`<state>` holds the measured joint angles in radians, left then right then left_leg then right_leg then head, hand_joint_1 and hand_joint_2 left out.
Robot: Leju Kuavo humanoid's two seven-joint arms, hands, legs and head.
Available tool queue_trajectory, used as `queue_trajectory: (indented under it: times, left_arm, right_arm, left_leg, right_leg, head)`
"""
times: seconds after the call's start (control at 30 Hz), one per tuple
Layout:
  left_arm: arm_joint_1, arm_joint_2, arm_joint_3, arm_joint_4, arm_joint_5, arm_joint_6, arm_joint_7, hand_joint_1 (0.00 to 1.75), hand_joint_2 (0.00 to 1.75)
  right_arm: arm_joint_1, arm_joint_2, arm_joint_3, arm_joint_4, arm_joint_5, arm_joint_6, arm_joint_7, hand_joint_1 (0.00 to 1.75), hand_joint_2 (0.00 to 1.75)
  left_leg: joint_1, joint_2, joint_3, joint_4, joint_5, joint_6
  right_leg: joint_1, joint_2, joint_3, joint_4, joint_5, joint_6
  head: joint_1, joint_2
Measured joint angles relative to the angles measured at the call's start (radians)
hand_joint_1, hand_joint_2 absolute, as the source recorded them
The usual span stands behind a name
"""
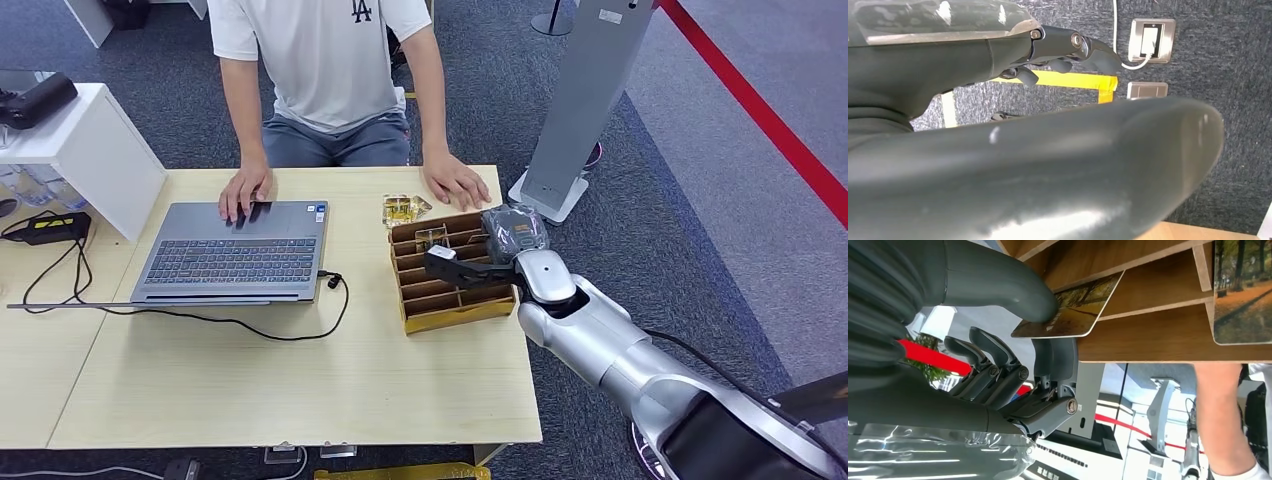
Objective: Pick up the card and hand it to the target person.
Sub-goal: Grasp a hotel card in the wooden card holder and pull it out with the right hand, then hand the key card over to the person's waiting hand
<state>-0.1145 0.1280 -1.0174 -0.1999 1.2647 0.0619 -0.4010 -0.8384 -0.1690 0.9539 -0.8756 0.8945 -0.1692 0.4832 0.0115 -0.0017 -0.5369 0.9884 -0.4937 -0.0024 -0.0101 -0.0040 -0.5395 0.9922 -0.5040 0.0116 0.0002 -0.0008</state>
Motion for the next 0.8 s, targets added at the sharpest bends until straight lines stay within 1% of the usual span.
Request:
queue_trajectory:
  times: [0.1,0.27,0.4,0.5,0.57,0.67,0.7,0.73,0.8]
  left_arm:
    - [0.005,0.0,0.0,0.0,0.007,0.001,-0.001,0.0,0.0]
    - [0.014,0.0,0.0,0.0,0.018,0.007,-0.004,0.0,0.0]
    - [0.017,0.0,0.0,0.0,0.022,0.009,-0.003,0.0,0.0]
    - [0.017,0.0,0.0,0.0,0.021,0.008,-0.003,0.0,0.0]
    - [0.017,0.0,0.0,0.0,0.02,0.008,-0.003,0.0,0.0]
    - [0.017,0.0,0.0,0.0,0.019,0.008,-0.003,0.0,0.0]
    - [0.017,0.0,0.0,0.0,0.017,0.007,-0.003,0.0,0.0]
    - [0.016,-0.001,0.0,0.0,0.015,0.007,-0.002,0.0,0.0]
    - [0.013,-0.002,0.0,0.0,0.01,0.006,0.001,0.0,0.0]
  right_arm:
    - [-0.001,-0.012,-0.002,-0.054,0.002,0.013,0.035,1.75,1.75]
    - [-0.001,-0.048,-0.02,-0.225,0.055,0.017,0.097,1.75,1.75]
    - [0.022,-0.07,-0.052,-0.37,0.149,-0.045,0.098,1.75,1.75]
    - [0.058,-0.079,-0.076,-0.45,0.213,-0.114,0.081,1.75,1.75]
    - [0.075,-0.082,-0.084,-0.474,0.233,-0.148,0.072,1.75,1.75]
    - [0.078,-0.082,-0.086,-0.479,0.238,-0.157,0.07,1.75,1.75]
    - [0.094,-0.083,-0.095,-0.488,0.254,-0.194,0.058,1.75,1.75]
    - [0.118,-0.084,-0.108,-0.497,0.273,-0.236,0.04,1.53,1.75]
    - [0.17,-0.086,-0.137,-0.512,0.308,-0.315,0.003,1.01,1.75]
  left_leg:
    - [0.0,0.0,0.0,0.0,0.0,0.0]
    - [0.0,0.0,0.0,0.0,0.0,0.0]
    - [0.0,0.0,0.0,0.0,0.0,0.0]
    - [0.0,0.0,0.0,0.0,0.0,0.0]
    - [0.0,0.0,0.0,0.0,0.0,0.0]
    - [0.0,0.0,0.0,0.0,0.0,0.0]
    - [0.0,0.0,0.0,0.0,0.0,0.0]
    - [0.0,0.0,0.0,0.0,0.0,0.0]
    - [0.0,0.0,0.0,0.0,0.0,0.0]
  right_leg:
    - [0.0,0.0,0.0,0.0,0.0,0.0]
    - [0.0,0.0,-0.001,0.0,0.0,0.0]
    - [0.0,0.0,-0.001,0.0,0.0,0.0]
    - [0.0,0.0,0.0,0.0,0.0,0.0]
    - [0.0,0.0,0.0,0.0,0.0,0.0]
    - [0.0,0.0,0.0,0.0,0.0,0.0]
    - [0.0,0.0,0.0,0.0,0.0,0.0]
    - [0.0,0.0,0.0,0.0,0.0,0.0]
    - [0.0,0.0,0.0,0.0,0.0,0.0]
  head:
    - [0.0,0.0]
    - [0.0,0.0]
    - [-0.001,0.0]
    - [-0.001,0.0]
    - [-0.001,0.0]
    - [-0.001,0.0]
    - [0.0,0.0]
    - [0.0,0.0]
    - [0.001,0.0]
